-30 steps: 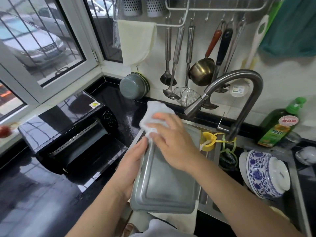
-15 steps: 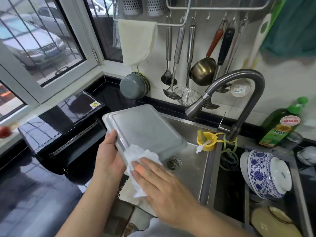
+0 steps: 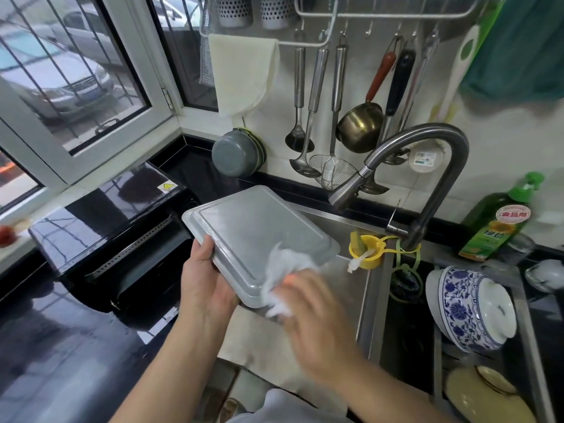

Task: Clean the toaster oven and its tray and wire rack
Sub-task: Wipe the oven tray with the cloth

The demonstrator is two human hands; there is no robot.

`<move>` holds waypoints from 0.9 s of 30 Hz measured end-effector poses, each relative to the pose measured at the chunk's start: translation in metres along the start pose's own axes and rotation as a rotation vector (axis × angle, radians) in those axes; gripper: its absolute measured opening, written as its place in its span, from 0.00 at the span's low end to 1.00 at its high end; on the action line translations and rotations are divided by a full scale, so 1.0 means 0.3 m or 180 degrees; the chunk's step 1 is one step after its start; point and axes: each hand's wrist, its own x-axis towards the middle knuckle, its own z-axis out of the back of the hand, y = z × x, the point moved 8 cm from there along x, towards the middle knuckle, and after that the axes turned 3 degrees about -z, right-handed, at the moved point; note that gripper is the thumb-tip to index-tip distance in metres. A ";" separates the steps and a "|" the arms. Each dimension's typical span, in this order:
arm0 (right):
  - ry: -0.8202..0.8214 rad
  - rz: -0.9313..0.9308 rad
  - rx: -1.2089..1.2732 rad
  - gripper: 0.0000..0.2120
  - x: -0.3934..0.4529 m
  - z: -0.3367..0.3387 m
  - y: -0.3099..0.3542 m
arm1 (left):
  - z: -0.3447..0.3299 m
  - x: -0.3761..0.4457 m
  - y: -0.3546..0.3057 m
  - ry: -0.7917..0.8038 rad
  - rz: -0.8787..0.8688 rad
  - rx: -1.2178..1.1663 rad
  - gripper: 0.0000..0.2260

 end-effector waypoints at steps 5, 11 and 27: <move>0.0410 0.0844 -0.0185 0.18 -0.010 -0.069 0.101 | 0.001 -0.011 0.009 0.0006 0.0286 -0.0041 0.13; 0.0185 -0.0452 -0.0522 0.24 0.045 0.045 -0.113 | 0.019 -0.020 -0.026 0.0167 -0.0013 -0.0189 0.14; 0.0752 -0.1131 -0.1073 0.26 0.337 0.038 -0.291 | -0.087 -0.165 0.139 0.1708 0.0578 0.0719 0.20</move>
